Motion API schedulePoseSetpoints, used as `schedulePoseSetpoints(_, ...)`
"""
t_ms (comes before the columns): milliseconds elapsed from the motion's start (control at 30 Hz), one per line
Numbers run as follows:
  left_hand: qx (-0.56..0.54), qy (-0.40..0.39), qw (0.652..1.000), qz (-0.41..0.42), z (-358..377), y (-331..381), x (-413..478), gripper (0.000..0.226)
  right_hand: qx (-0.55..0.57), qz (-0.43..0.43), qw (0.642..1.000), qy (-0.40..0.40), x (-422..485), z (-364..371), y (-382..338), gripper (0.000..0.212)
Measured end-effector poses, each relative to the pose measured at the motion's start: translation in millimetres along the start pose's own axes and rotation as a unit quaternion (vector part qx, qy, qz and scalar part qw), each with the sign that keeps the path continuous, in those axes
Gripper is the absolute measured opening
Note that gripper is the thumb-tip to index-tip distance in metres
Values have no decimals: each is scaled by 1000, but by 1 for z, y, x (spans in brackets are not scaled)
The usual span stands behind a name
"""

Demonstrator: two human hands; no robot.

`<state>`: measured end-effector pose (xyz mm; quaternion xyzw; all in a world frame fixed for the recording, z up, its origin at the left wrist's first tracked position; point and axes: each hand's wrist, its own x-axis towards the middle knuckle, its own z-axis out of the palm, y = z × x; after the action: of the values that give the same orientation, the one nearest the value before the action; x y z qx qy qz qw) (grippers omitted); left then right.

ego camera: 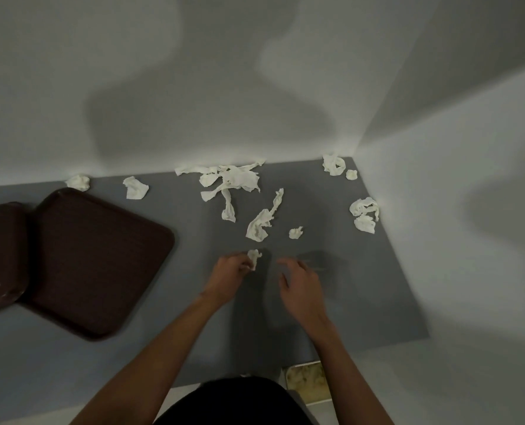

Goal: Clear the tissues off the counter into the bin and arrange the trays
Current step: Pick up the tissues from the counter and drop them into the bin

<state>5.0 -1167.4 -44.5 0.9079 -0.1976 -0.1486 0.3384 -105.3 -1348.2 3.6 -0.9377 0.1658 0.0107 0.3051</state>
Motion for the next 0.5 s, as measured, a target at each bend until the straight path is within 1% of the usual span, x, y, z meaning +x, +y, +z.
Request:
schedulePoseSetpoints(100,-91,17,996,-7,-22,17,-20,21,92,-25,995,-33,7,5,-13,50)
schedulePoseSetpoints(133,-119,20,993,-9,-31,23,-27,25,139,-20,989,-53,9,5,-20,48)
schedulePoseSetpoints(167,-147,25,989,-15,-41,29,-32,27,184,-9,980,-71,11,5,-27,41)
schedulePoseSetpoints(233,-191,44,980,-22,-58,40,-42,20,258,14,963,-80,12,6,-37,21)
schedulePoseSetpoints(300,-204,64,977,-22,-69,48,-48,11,318,34,944,-81,10,5,-47,15)
schedulePoseSetpoints(333,-208,73,975,-20,-72,51,-50,11,349,45,933,-81,10,5,-52,14)
schedulePoseSetpoints(367,-210,80,974,-16,-73,51,-50,13,384,58,918,-83,10,4,-55,13)
schedulePoseSetpoints(433,-222,75,972,-11,-75,51,-47,16,471,93,871,-103,12,1,-57,13)
schedulePoseSetpoints(467,-232,59,971,-10,-76,52,-46,15,508,107,847,-117,13,-1,-57,13)
schedulePoseSetpoints(500,-240,39,970,-8,-77,54,-45,13,529,121,830,-126,15,-4,-57,13)
